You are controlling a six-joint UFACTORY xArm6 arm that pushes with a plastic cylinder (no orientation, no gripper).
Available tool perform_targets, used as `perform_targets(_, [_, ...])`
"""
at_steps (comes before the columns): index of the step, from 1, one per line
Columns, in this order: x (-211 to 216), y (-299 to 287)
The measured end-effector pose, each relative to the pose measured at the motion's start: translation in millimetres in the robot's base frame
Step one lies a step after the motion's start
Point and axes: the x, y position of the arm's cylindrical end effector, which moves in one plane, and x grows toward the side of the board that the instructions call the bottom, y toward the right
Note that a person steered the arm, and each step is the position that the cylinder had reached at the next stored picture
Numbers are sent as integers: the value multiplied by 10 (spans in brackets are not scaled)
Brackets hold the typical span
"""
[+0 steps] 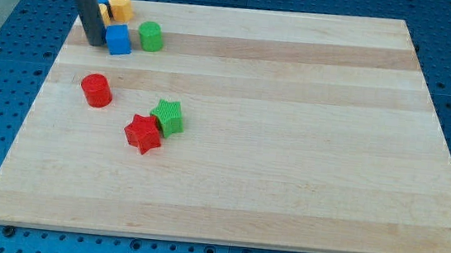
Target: Push the blue cube closer to the yellow hexagon
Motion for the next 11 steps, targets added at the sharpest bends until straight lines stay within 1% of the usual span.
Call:
perform_targets(1, [76,-44])
perform_targets(2, [285,-36])
perform_targets(3, [414,219])
perform_targets(4, [394,389])
perform_targets(6, [122,361])
perform_targets(7, [83,363])
perform_targets(9, [200,359])
perform_targets(11, [-114,359])
